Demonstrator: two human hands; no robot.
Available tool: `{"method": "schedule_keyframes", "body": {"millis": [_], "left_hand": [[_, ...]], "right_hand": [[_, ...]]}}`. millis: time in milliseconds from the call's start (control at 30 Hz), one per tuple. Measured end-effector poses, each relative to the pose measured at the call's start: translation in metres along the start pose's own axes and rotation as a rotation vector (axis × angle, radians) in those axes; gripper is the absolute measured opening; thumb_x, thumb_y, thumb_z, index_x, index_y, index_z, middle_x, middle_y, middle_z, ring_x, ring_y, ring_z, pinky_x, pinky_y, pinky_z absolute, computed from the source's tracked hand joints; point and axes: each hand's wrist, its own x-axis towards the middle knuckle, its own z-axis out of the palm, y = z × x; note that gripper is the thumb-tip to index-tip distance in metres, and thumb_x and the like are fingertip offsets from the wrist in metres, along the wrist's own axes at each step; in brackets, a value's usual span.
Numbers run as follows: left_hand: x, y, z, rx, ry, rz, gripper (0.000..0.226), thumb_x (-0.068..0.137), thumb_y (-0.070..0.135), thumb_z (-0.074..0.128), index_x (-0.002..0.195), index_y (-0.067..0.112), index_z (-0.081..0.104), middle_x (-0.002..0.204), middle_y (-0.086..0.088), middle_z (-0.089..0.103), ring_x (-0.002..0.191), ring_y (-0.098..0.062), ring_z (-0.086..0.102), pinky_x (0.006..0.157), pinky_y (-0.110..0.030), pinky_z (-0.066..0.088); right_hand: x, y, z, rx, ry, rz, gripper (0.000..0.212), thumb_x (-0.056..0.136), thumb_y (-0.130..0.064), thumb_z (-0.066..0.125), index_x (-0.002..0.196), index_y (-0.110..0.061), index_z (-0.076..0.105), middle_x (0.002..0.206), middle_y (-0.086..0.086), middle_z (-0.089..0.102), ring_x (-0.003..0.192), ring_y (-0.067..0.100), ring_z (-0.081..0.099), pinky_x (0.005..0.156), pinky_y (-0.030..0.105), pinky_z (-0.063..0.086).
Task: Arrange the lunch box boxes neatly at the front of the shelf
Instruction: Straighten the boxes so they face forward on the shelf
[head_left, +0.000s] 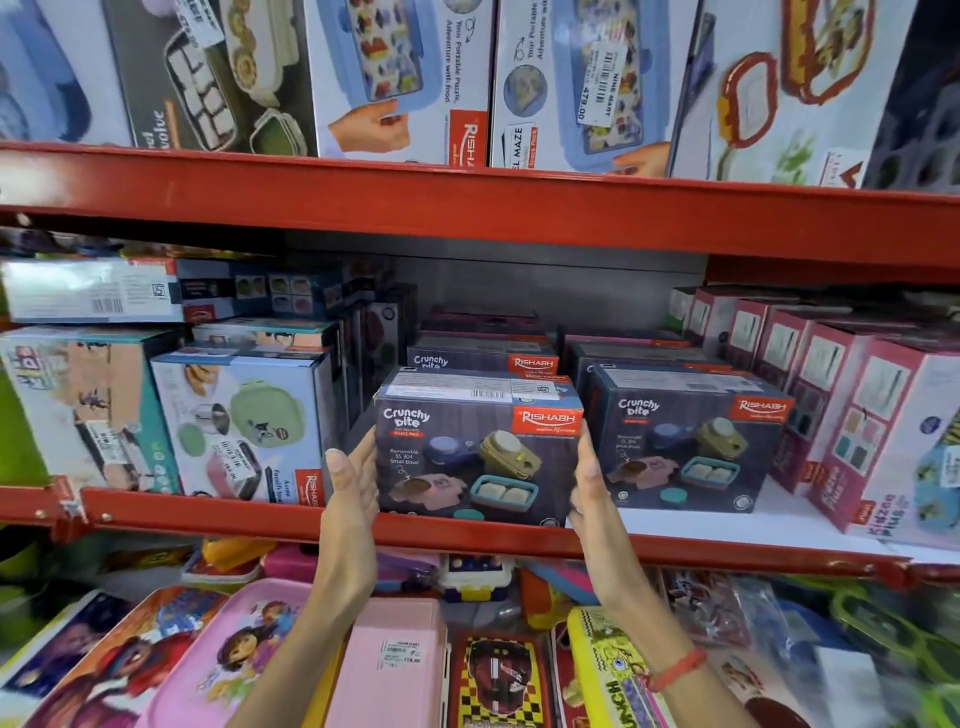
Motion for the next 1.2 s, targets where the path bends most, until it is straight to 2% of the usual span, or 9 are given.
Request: {"method": "schedule_keyframes", "body": {"millis": [167,267,400,500,600,700,867,1033,1200], "left_hand": [[-0.012,0.003,0.011,0.167,0.222,0.086,0.058,0.093,0.057,0.022,0.136,0.026,0.046,0.138,0.007,0.051,0.131,-0.012,0.045,0.107,-0.029,0.031],[-0.023,0.009,0.027,0.190,0.412,0.257,0.031,0.100,0.031,0.033,0.121,0.028,0.056,0.122,0.010,0.059,0.115,-0.007,0.054,0.097,-0.026,0.040],[-0.036,0.016,0.072,0.142,0.261,0.324,0.027,0.098,0.012,0.040,0.103,0.025,0.063,0.104,0.011,0.068,0.097,-0.009,0.064,0.083,-0.027,0.054],[-0.047,0.015,0.113,0.133,0.062,0.314,0.027,0.097,0.007,0.042,0.099,0.019,0.066,0.100,0.005,0.071,0.097,-0.007,0.066,0.088,-0.029,0.055],[-0.057,0.006,0.152,0.188,-0.125,0.253,0.027,0.097,0.018,0.045,0.114,0.028,0.063,0.108,0.014,0.069,0.102,0.002,0.062,0.092,-0.025,0.050],[-0.066,-0.006,0.188,0.185,-0.249,0.146,0.046,0.095,0.041,0.042,0.140,0.037,0.038,0.145,0.021,0.042,0.131,0.011,0.037,0.111,-0.021,0.031],[-0.063,-0.011,0.223,0.188,-0.182,0.079,0.068,0.087,0.057,0.025,0.149,0.036,0.005,0.158,0.022,0.004,0.142,0.008,0.004,0.113,-0.019,0.005],[-0.051,-0.014,0.226,0.158,-0.210,-0.029,0.075,0.081,0.065,0.013,0.148,0.032,0.006,0.158,0.014,0.010,0.139,0.005,0.009,0.115,-0.022,0.006],[-0.059,-0.024,0.212,0.115,-0.143,-0.033,0.095,0.066,0.091,0.016,0.147,0.041,0.016,0.158,0.011,0.024,0.144,-0.007,0.022,0.121,-0.042,0.017]], "right_hand": [[0.002,0.007,-0.015,-0.017,0.013,0.006,0.072,0.062,-0.094,0.030,0.130,-0.071,0.022,0.159,-0.022,0.020,0.147,0.005,0.020,0.121,0.050,0.019],[0.000,0.005,-0.035,-0.009,0.071,-0.072,0.061,0.076,-0.082,0.033,0.131,-0.057,0.043,0.151,-0.016,0.042,0.138,0.005,0.039,0.116,0.048,0.032],[-0.001,-0.002,-0.072,0.044,0.251,-0.185,0.046,0.092,-0.053,0.040,0.116,-0.022,0.064,0.118,-0.003,0.068,0.113,0.014,0.064,0.100,0.046,0.050],[-0.005,0.001,-0.106,0.010,0.401,-0.227,0.030,0.101,-0.033,0.039,0.107,-0.020,0.066,0.108,-0.003,0.069,0.106,0.015,0.065,0.096,0.047,0.052],[-0.007,0.006,-0.138,-0.030,0.506,-0.229,0.029,0.099,-0.034,0.039,0.114,-0.020,0.060,0.117,-0.011,0.063,0.111,0.008,0.060,0.102,0.045,0.048],[-0.002,0.012,-0.167,-0.073,0.531,-0.150,0.048,0.093,-0.046,0.039,0.136,-0.026,0.042,0.139,-0.007,0.045,0.126,0.006,0.043,0.112,0.035,0.033],[0.015,0.014,-0.189,-0.116,0.382,0.074,0.082,0.083,-0.061,0.032,0.153,-0.030,0.003,0.164,-0.005,0.002,0.150,0.014,0.006,0.119,0.040,0.010],[0.013,0.007,-0.191,-0.036,0.246,0.114,0.063,0.098,-0.046,0.025,0.153,-0.028,-0.001,0.163,-0.008,0.005,0.147,0.010,0.010,0.108,0.027,0.016],[-0.005,0.012,-0.192,-0.043,0.187,0.101,0.099,0.069,-0.089,0.026,0.151,-0.040,0.001,0.158,-0.024,0.003,0.146,0.000,0.004,0.121,0.036,0.006]]}}
